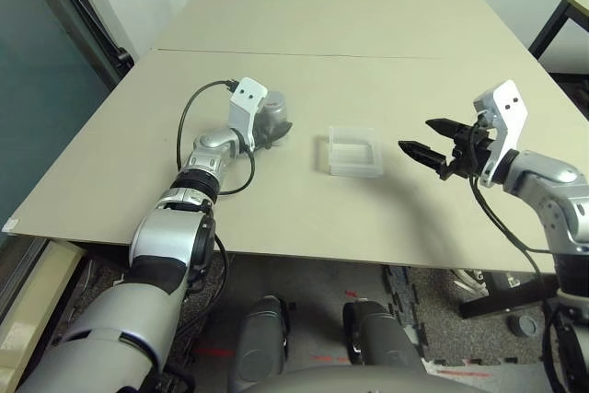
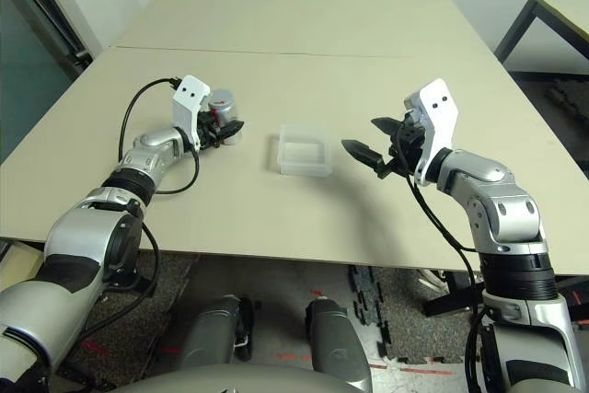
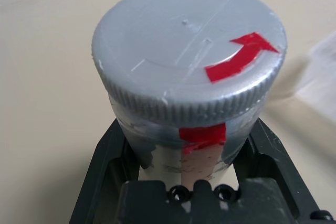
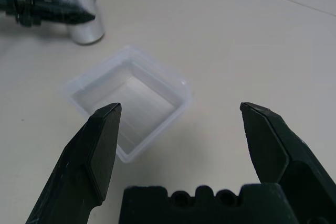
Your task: Pour the medicine from the bottle into the box.
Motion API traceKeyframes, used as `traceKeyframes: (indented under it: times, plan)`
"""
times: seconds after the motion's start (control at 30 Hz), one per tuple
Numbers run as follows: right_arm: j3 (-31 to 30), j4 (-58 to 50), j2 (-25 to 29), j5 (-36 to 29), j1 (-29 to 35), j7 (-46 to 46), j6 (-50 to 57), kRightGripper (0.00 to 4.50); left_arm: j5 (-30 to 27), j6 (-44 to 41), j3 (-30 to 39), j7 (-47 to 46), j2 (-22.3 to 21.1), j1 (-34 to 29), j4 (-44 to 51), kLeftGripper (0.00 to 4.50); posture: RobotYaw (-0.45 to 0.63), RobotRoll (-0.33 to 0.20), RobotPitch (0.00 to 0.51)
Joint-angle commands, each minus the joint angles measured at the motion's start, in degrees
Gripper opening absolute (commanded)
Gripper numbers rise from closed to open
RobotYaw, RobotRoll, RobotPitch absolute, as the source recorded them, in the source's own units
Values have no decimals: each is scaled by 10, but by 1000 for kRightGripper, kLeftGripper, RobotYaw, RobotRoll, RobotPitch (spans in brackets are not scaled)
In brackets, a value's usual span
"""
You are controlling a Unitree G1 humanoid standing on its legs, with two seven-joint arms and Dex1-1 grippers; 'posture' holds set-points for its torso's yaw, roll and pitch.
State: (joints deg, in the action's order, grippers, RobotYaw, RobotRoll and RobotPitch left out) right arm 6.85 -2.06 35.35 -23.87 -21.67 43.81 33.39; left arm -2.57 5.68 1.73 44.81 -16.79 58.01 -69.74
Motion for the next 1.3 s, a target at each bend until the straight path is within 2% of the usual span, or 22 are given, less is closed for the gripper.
traceKeyframes:
  times: [0.03,0.23,0.43,0.6,0.9,1.3]
  plan:
    - [-14,26,4,-1,-32,25,-4,4500,-11,17,-6,107,-12,19,42,2567,-12,0,61]
    - [-44,43,13,-4,-100,91,-6,4500,-35,-48,-21,263,-40,23,145,2567,6,0,66]
    - [-60,-2,17,-40,-153,138,47,4500,-56,-141,-40,327,-61,-2,268,2567,20,0,64]
    - [-72,-31,-9,-62,-190,132,77,4500,-64,-193,-56,339,-61,-33,330,2567,34,0,60]
    - [-92,-38,-44,-61,-210,119,81,4500,-82,-263,-91,347,-57,-71,418,2567,36,0,51]
    - [-121,-11,-82,-46,-235,108,72,4500,-79,-265,-116,346,-35,-46,402,2567,16,0,57]
